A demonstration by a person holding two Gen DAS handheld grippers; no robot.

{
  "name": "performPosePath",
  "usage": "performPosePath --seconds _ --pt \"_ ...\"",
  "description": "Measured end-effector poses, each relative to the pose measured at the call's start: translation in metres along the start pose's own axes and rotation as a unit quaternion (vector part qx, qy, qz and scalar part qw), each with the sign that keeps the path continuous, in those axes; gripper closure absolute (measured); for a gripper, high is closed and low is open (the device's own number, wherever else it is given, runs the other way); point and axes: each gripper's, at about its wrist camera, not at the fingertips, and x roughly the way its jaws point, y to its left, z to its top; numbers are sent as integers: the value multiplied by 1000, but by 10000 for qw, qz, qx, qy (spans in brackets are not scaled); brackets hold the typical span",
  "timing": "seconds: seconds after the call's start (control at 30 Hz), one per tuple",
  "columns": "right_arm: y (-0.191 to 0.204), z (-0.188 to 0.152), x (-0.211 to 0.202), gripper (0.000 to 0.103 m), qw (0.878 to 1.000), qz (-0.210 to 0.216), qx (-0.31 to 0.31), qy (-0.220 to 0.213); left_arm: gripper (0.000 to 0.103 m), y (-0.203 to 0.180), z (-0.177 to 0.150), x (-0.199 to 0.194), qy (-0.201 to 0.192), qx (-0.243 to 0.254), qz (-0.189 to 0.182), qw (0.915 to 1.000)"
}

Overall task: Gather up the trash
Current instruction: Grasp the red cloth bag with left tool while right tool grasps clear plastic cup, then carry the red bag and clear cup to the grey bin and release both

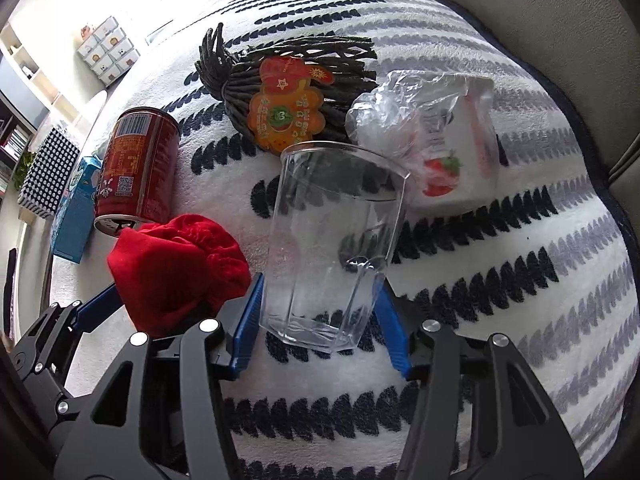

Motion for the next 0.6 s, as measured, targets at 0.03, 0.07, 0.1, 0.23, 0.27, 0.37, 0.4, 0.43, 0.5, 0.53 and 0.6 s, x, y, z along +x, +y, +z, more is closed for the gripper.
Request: performPosePath --seconds 0.03,0.07,0.1,0.23,0.27,0.37,0.4,0.43,0.5,0.53,0.6 --pt "0 -1 -1 51 10000 -5 -29 -3 24 -2 1 3 24 7 -43 10000" --pt "-2 -1 -3 52 10000 -18 -50 -16 24 -5 2 5 41 21 -80 10000" --pt "-4 -1 -5 52 10000 -37 -55 -36 24 -9 2 7 55 43 -99 9999" --pt "-18 0 -13 52 9999 -67 28 -103 38 -18 4 11 108 42 -247 9996" --pt "-21 1 -15 52 9999 -84 39 -126 44 -21 4 11 139 53 -351 9993" --pt "-27 1 -20 52 9998 -109 62 -170 59 -31 6 8 104 221 -298 9993" --pt "-28 1 -21 52 9998 -116 60 -177 61 -33 5 7 90 278 -258 9992" --pt "-29 1 -22 52 9997 -119 55 -182 63 -33 4 6 85 279 -254 9993" --pt "-29 -1 -24 52 9997 -120 46 -194 64 -29 3 3 86 235 -255 9994" --pt "-28 -2 -25 52 9997 -122 33 -199 65 -26 1 0 77 212 -207 9995" --pt "-25 -5 -27 52 9998 -101 -5 -199 65 -18 -3 -5 62 159 -116 9998"
